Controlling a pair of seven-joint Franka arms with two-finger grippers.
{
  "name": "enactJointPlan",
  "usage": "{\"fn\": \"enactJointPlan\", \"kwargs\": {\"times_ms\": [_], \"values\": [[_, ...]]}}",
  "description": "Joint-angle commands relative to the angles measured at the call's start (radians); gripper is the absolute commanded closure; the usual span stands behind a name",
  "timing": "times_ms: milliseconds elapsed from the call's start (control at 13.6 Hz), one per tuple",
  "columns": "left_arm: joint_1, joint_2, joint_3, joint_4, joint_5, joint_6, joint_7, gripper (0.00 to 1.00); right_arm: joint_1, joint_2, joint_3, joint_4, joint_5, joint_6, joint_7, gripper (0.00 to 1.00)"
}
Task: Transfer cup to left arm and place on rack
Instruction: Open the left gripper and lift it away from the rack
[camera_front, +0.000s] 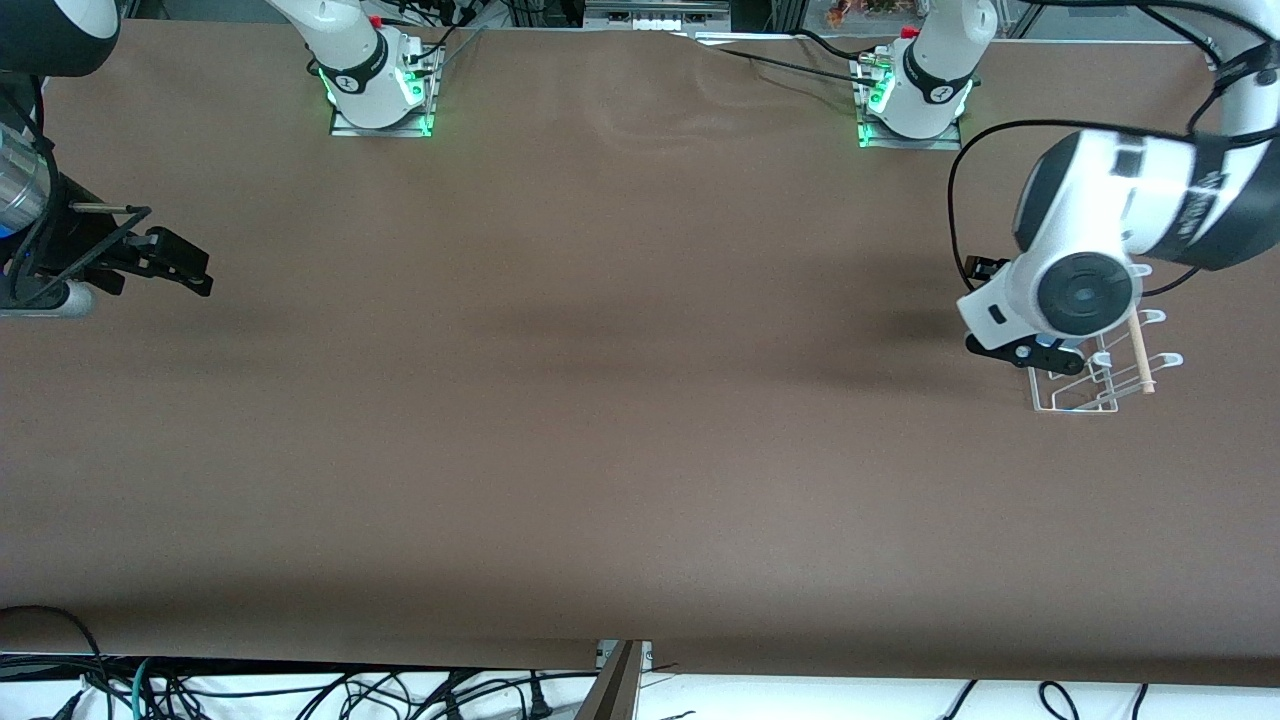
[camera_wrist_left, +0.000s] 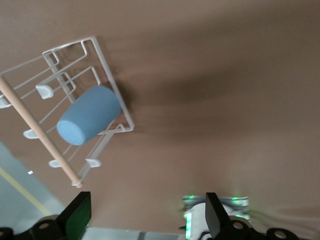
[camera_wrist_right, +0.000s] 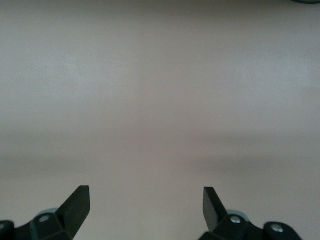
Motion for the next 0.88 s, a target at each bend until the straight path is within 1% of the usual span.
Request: {"fn": "enactJointPlan", "kwargs": {"times_ms": [0,73,147,220,293,366,440,586,733,806], "values": [[0.041,-0.006,0.001,0.17,-0.145,-0.034,-0.012,0.0,-0.009,0.0,0.008,0.018,0.017,-0.018,0.008,0.0],[0.032,-0.044,0.033,0.175,-0.199,-0.019,-0.009,0.0,-0.009,0.0,0.008,0.018,0.017,-0.019,0.008,0.0],[-0.003,-0.102,0.077,0.148,-0.212,0.058,-0.012,0.0,-0.008,0.0,0.008,0.018,0.017,-0.019,0.008,0.0],[-0.026,-0.168,0.103,0.078,-0.212,0.155,-0.017,0.0,-0.008,0.0,0.008,0.018,0.017,-0.018,0.008,0.0],[-0.027,-0.246,0.105,-0.008,-0.219,0.232,-0.023,0.0,-0.008,0.0,0.008,0.018,0.018,-0.018,0.008,0.0],[-0.028,-0.312,0.105,-0.08,-0.257,0.257,-0.028,0.0,-0.006,0.0,0.008,0.018,0.018,-0.018,0.008,0.0],[-0.036,-0.346,0.108,-0.127,-0.291,0.28,-0.031,0.0,-0.006,0.0,0.008,0.018,0.018,-0.018,0.008,0.0],[-0.066,-0.362,0.111,-0.153,-0.29,0.288,-0.04,0.0,-0.006,0.0,0.008,0.018,0.018,-0.018,0.008,0.0],[-0.14,-0.365,0.181,-0.153,-0.284,0.286,-0.087,0.0,-0.008,0.0,0.008,0.018,0.02,-0.018,0.008,0.0],[-0.14,-0.357,0.183,-0.153,-0.282,0.286,-0.088,0.0,-0.008,0.002,0.008,0.018,0.02,-0.018,0.008,0.0]]}}
